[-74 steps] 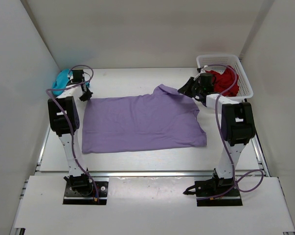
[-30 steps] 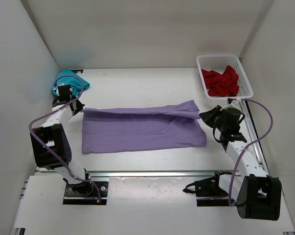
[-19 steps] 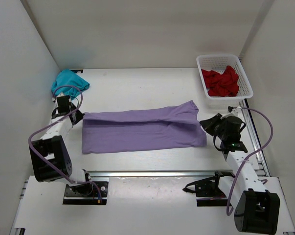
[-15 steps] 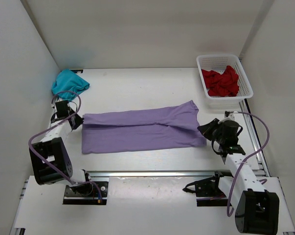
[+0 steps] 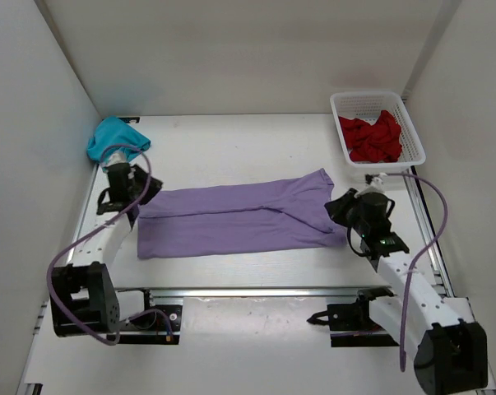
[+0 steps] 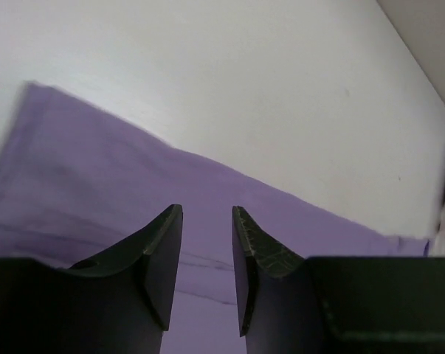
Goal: Fold and stack the t-shirts
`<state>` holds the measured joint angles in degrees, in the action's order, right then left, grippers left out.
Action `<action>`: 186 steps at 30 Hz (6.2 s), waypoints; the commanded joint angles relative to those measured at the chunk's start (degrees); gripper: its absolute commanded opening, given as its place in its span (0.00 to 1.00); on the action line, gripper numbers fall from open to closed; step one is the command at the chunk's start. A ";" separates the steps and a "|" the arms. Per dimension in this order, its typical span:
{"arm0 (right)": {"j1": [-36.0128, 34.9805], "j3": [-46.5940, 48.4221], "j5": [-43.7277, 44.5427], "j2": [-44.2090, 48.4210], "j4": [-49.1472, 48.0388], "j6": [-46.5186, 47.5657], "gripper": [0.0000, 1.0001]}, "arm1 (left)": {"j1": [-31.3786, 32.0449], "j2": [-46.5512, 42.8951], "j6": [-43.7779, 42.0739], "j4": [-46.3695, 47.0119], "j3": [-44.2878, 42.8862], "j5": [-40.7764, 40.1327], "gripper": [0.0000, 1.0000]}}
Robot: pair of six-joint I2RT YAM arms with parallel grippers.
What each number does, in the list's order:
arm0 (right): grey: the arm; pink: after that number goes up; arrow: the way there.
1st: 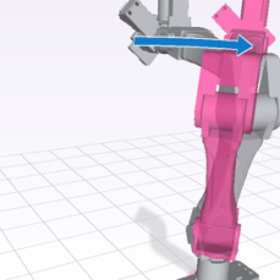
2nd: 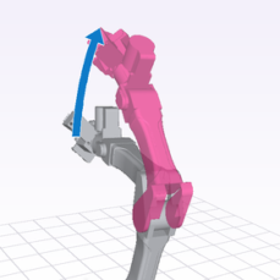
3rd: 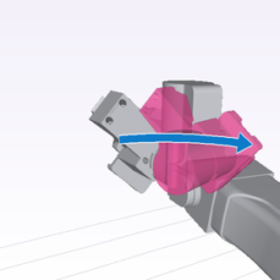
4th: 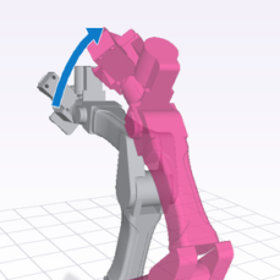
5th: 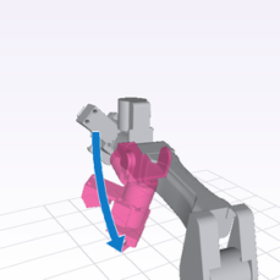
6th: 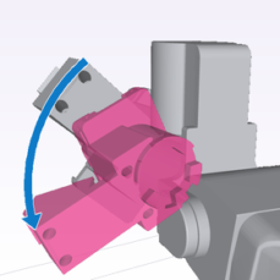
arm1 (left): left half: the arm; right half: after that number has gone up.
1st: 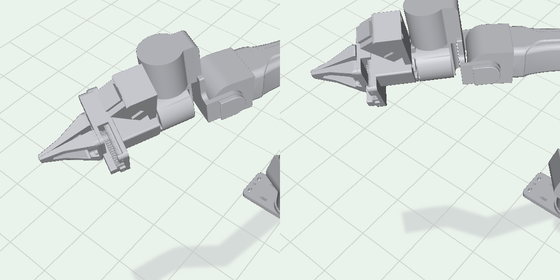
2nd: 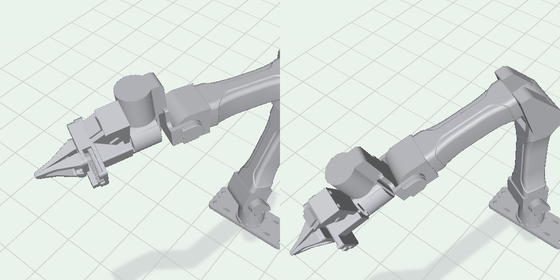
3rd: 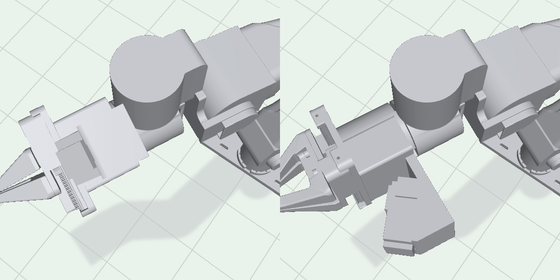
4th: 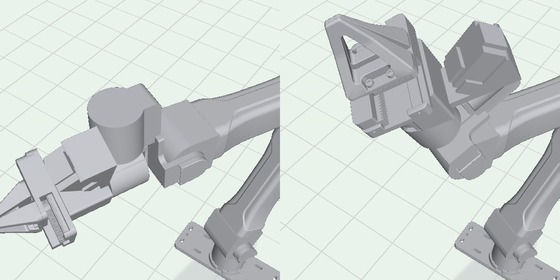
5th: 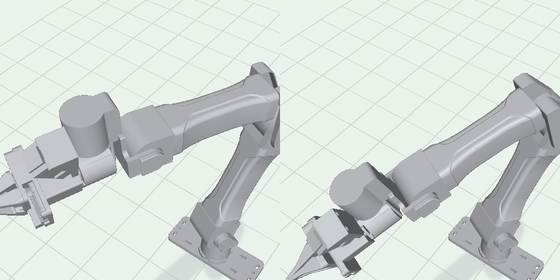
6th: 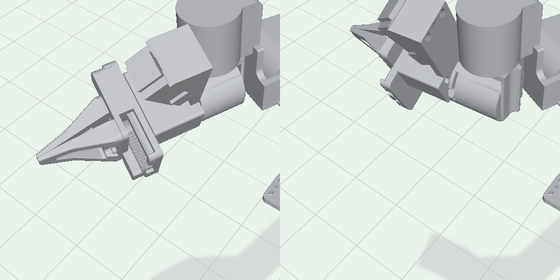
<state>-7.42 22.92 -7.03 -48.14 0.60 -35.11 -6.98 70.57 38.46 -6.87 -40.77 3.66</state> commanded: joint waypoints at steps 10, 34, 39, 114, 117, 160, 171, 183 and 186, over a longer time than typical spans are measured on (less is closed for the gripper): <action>-7.43 26.37 -7.12 -41.04 -6.66 11.90 0.27 | 36.42 5.46 1.53 14.33 3.68 -2.00 0.41; -12.26 24.20 -3.70 -40.21 -5.53 11.65 0.00 | 39.24 6.61 4.87 23.31 11.33 2.40 0.41; -16.21 21.65 -0.71 -34.75 -2.28 10.24 0.01 | 38.71 5.29 4.79 23.40 11.68 2.75 0.41; 4.87 31.40 0.53 -51.88 -11.59 11.38 0.28 | 13.32 25.68 17.09 37.63 8.78 17.70 0.43; 5.31 32.01 -1.41 -53.20 -11.67 11.29 0.26 | 13.57 26.03 17.09 37.37 8.43 17.87 0.43; -12.50 22.36 9.05 -39.31 -7.02 4.26 0.01 | 30.17 7.75 10.67 26.73 5.44 10.74 0.42; -12.54 36.97 3.34 -59.84 -3.95 5.31 0.00 | 35.72 8.98 10.23 28.76 11.42 13.74 0.42; -11.73 104.42 -10.91 -89.50 12.28 8.82 0.06 | 30.63 -3.32 7.69 19.45 15.55 10.67 0.44; -12.44 116.81 -11.86 -88.53 24.06 12.52 0.24 | 29.84 -4.47 6.81 17.60 16.25 10.23 0.44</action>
<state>-18.94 130.15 -16.73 -146.26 18.59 -26.72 23.68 67.72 47.03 13.76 -25.71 15.14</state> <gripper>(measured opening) 0.187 0.439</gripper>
